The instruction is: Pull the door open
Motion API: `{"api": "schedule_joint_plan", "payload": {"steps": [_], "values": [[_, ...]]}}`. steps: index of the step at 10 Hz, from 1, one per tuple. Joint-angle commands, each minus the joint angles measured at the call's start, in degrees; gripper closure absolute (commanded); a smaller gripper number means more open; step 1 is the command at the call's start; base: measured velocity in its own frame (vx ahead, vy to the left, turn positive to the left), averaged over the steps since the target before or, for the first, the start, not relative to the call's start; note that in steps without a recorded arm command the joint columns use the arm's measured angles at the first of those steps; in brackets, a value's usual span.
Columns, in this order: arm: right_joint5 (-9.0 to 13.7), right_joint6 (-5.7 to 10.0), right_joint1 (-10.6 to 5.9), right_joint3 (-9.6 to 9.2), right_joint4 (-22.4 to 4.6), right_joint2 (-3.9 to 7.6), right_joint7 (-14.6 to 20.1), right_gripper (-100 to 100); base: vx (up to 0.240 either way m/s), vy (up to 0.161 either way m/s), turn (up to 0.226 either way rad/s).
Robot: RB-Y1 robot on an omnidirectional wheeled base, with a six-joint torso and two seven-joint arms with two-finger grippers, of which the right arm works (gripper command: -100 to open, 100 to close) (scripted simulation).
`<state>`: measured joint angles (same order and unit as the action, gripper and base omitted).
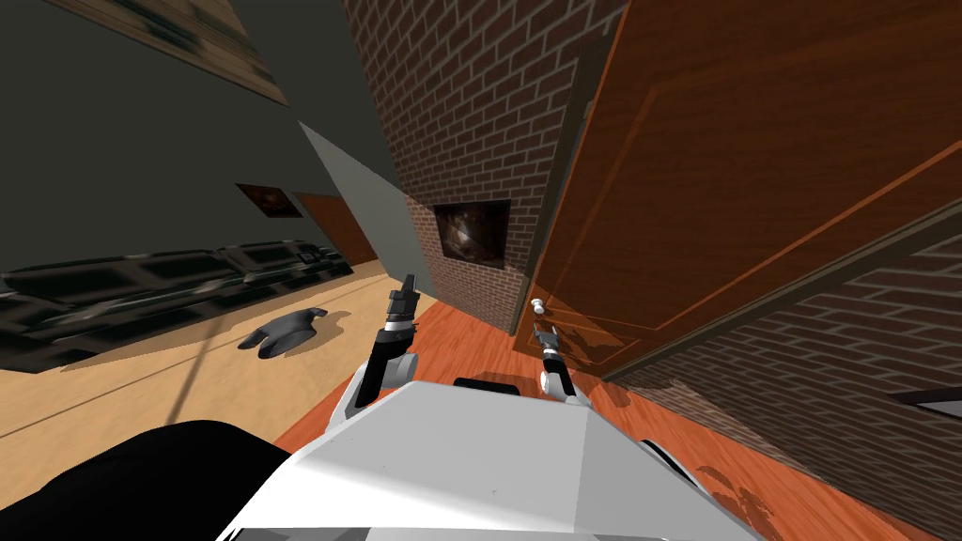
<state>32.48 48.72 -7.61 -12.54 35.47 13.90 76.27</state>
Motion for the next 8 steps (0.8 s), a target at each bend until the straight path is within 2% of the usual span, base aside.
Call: {"api": "schedule_joint_plan", "payload": {"steps": [1, 4, 5, 6, 8], "values": [[0.67, -0.32, -0.06, -0.41, 0.34, -0.11, 2.79, -100, -0.061, -0.031, 0.019], [1.5, -0.62, -0.2, -0.94, 0.63, -0.28, 6.09, -100, -0.05, -0.016, 0.015], [1.31, -0.45, -0.29, -0.85, 0.32, -0.25, 5.37, -100, -0.02, -0.008, 0.003], [1.63, 0.01, 0.24, -0.55, -0.06, 0.86, 6.74, -100, 0.107, 0.023, 0.119], [1.63, 0.01, 0.24, -0.55, -0.06, 0.86, 6.74, -100, 0.115, 0.024, 0.036]]}}
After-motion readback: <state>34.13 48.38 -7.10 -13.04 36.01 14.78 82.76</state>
